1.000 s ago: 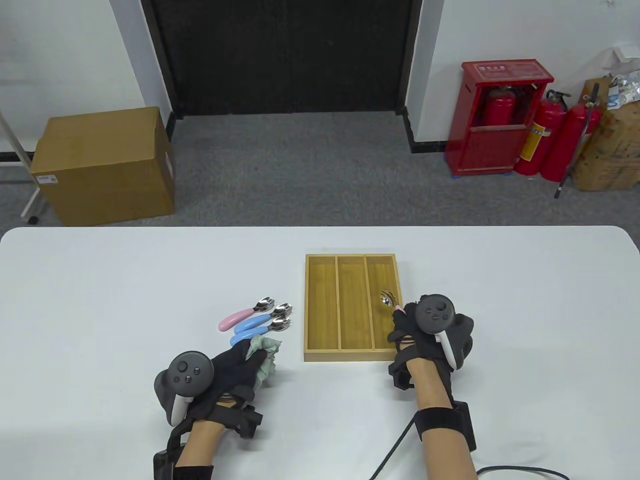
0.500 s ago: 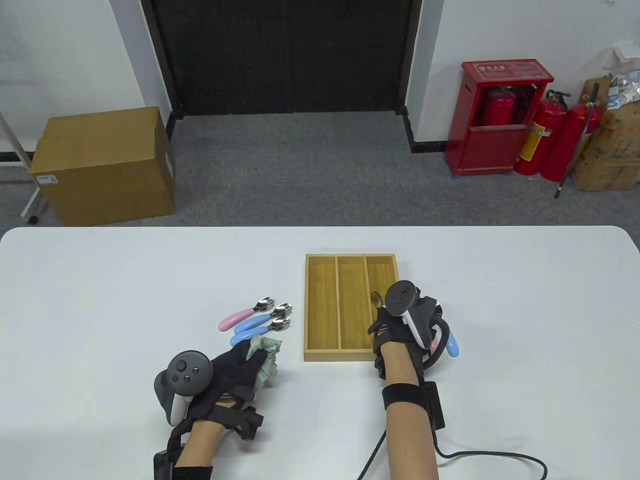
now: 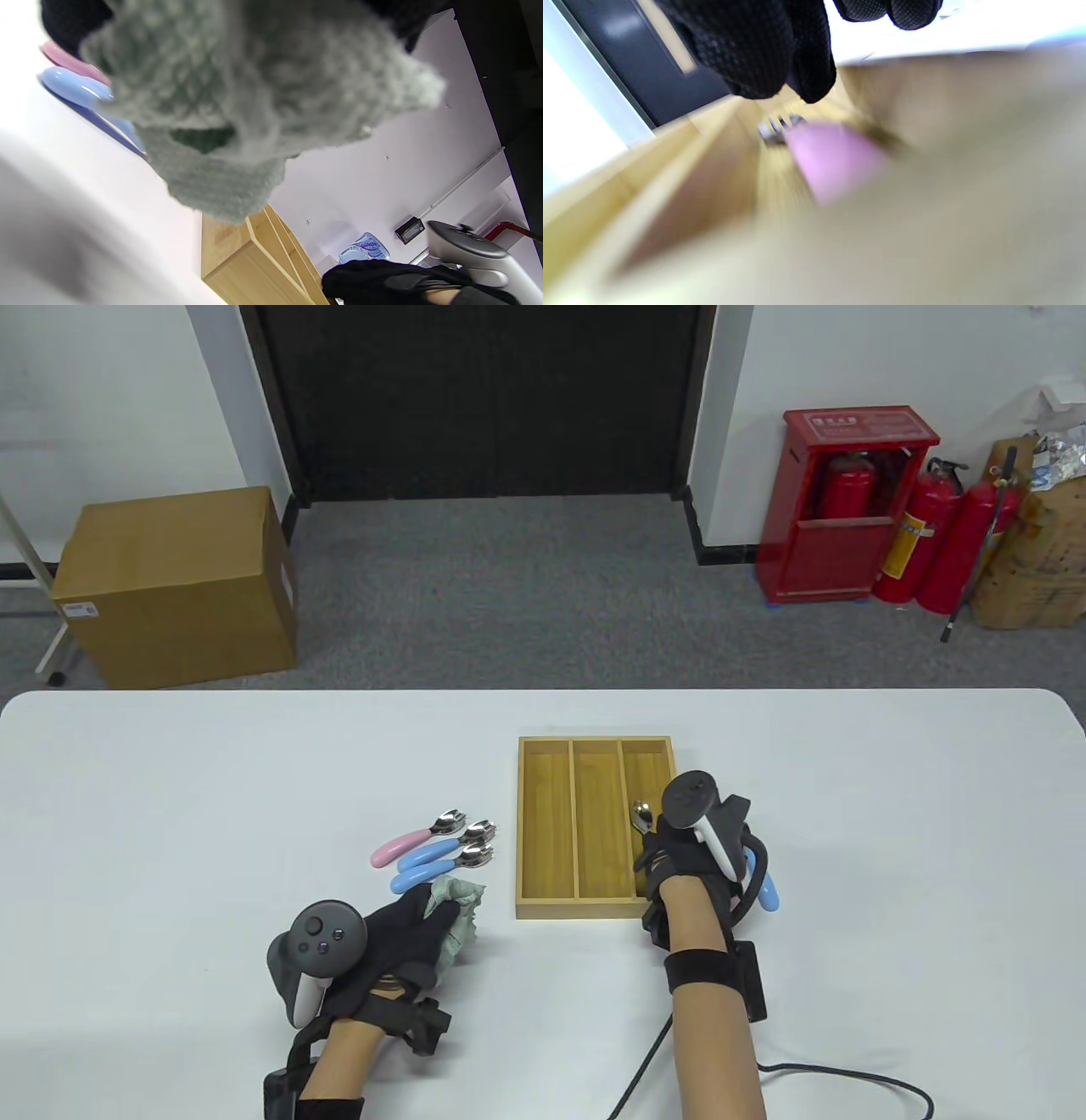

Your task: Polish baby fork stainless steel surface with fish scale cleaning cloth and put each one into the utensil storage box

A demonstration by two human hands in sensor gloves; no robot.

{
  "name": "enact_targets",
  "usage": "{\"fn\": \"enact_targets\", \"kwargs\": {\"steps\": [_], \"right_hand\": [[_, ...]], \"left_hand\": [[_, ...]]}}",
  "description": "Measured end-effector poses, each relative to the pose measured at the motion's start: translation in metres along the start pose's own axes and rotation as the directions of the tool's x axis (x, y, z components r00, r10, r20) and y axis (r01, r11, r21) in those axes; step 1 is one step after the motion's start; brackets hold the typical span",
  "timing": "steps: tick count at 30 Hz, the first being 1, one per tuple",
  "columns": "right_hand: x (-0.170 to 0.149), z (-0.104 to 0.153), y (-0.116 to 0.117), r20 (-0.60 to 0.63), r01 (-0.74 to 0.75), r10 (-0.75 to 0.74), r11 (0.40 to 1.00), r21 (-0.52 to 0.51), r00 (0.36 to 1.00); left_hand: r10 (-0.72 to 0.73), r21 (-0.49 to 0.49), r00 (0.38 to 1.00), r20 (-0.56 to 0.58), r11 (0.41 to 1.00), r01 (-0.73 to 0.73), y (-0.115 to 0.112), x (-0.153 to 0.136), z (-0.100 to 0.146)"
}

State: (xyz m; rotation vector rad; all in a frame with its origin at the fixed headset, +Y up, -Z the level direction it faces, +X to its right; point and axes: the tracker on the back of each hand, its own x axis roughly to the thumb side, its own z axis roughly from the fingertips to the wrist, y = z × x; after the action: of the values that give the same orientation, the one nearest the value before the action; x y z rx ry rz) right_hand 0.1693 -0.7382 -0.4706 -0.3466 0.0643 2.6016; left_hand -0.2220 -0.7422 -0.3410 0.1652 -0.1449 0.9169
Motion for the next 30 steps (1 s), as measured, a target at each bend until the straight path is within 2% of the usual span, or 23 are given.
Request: {"fn": "enact_targets", "kwargs": {"steps": [3, 7, 10, 15, 25, 30], "right_hand": [[-0.02, 0.0, -0.026, -0.063, 0.009, -0.012, 0.999, -0.037, 0.998], [-0.05, 0.0, -0.041, -0.141, -0.063, 0.057, 0.997, -0.038, 0.988], [-0.075, 0.001, -0.043, -0.212, -0.114, 0.106, 0.993, -0.024, 0.972], [-0.104, 0.003, -0.032, -0.275, -0.089, 0.097, 0.995, 0.041, 0.957], [-0.109, 0.004, -0.026, -0.243, -0.027, 0.042, 0.998, 0.063, 0.969], [-0.095, 0.008, -0.039, -0.154, 0.078, -0.085, 0.996, -0.05, 0.984]], "left_hand": [[-0.002, -0.001, 1.0, -0.005, 1.0, 0.002, 0.0, -0.001, 0.0], [-0.009, -0.007, 1.0, -0.011, 1.0, 0.009, 0.0, -0.002, -0.001], [-0.014, -0.008, 1.0, -0.013, 1.0, 0.014, 0.0, -0.001, -0.001], [-0.02, -0.008, 1.0, -0.012, 1.0, 0.02, 0.0, -0.002, -0.001], [-0.015, -0.011, 1.0, -0.026, 1.0, 0.014, 0.001, -0.004, -0.001], [0.075, -0.012, 0.996, -0.052, 0.997, -0.075, 0.002, -0.007, -0.002]]}}
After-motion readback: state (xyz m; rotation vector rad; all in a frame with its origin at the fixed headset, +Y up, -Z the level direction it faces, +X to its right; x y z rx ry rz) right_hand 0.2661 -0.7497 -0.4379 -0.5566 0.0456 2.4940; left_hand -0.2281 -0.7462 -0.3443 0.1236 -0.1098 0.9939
